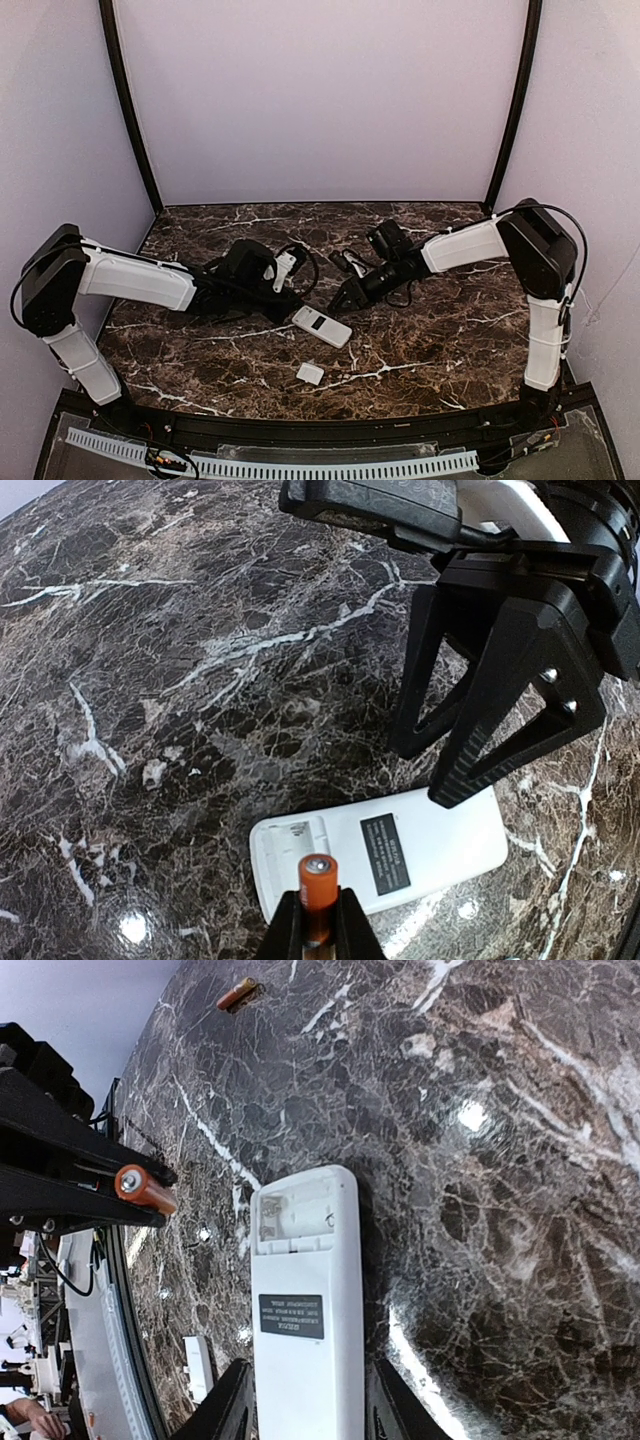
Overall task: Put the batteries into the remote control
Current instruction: Adjust the remote control without batteries at the center of the board.
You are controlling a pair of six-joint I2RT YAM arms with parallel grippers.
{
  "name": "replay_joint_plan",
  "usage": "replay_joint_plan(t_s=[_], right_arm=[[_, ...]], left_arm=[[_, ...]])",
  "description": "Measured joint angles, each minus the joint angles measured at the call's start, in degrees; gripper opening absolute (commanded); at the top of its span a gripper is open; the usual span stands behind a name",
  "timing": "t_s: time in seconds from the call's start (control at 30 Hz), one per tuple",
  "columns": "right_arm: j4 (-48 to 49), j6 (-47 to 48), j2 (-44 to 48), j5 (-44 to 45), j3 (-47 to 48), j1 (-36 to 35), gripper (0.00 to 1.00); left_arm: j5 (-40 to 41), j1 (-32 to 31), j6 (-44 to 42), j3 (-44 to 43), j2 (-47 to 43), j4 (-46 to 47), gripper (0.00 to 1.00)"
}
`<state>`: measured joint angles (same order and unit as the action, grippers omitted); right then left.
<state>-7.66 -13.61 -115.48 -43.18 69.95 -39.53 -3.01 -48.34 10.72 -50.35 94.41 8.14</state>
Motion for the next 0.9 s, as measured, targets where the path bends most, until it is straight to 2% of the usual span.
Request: replay_joint_plan(t_s=[0.53, 0.9], right_arm=[[5.27, -3.21, -0.33, -2.45, -4.52, -1.25, 0.33], [5.05, -4.17, 0.79, -3.3, -5.7, -1.84, 0.4]], left_arm=[[-0.72, 0.24, -4.55, -0.59, 5.31, 4.22, 0.0], [-1.51, 0.24, -11.26, -0.61, 5.73, 6.73, 0.02]])
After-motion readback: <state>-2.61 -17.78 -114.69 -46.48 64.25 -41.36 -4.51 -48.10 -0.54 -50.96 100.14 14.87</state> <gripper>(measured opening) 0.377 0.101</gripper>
